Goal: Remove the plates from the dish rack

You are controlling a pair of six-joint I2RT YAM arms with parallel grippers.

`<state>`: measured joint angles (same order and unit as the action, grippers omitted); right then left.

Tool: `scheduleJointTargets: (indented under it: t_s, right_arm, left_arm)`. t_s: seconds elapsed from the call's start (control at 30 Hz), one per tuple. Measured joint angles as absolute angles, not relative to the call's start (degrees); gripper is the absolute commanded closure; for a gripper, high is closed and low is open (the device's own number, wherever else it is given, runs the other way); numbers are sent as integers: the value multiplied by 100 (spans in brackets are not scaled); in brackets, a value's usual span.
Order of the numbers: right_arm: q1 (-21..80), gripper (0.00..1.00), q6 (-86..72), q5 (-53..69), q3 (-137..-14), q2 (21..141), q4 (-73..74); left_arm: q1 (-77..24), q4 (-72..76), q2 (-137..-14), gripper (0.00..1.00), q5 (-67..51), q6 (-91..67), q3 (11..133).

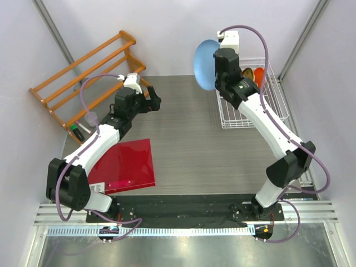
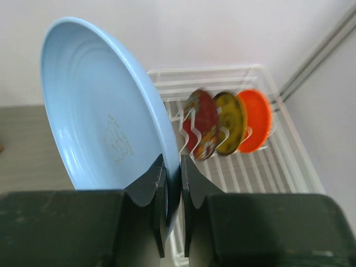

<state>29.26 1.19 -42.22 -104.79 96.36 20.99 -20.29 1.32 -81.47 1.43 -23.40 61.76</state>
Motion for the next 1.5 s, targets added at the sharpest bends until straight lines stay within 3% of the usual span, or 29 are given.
scheduleJointTargets:
  t_s: [0.43,0.77,0.97,1.0,1.17,1.2,1.27,1.33,1.4,1.43,1.5]
  right_arm:
    - [2904,99,-1584,-1229,-8278,9255,2174]
    - [2904,99,-2421,-47,-7577,8847,1356]
    - [2904,99,-2674,174,-7279,8737,1074]
    - [2904,99,-2709,185,-7244,8733,1050]
    - [2904,99,-2768,180,-7126,8667,1017]
    - [2904,99,-2779,180,-7120,8661,1013]
    - [2902,99,-2770,137,-7113,8661,998]
    - [2853,96,-2818,113,-7083,8661,1004]
    - [2797,79,-2877,117,-7065,8661,996]
    - [2786,76,-2886,113,-7065,8661,991]
    - [2779,57,-2886,86,-7063,8663,991]
  left_arm:
    - [-2029,1568,-8027,1,-823,-3197,5363]
    - [-2029,2097,-8156,3,-858,-3592,4976]
    - [-2029,2211,-8272,26,-792,-3728,4840]
    - [-2029,2233,-8294,37,-790,-3756,4838]
    - [-2029,2388,-8315,70,-755,-3881,4757]
    - [-2029,2390,-8315,84,-753,-3898,4740]
    - [-2029,2403,-8333,99,-746,-3916,4731]
    - [-2018,2488,-8342,100,-781,-3986,4733]
    - [-2025,2521,-8350,100,-823,-4007,4733]
    - [-2027,2528,-8370,100,-823,-4010,4733]
    - [-2029,2528,-8412,100,-845,-4016,4744]
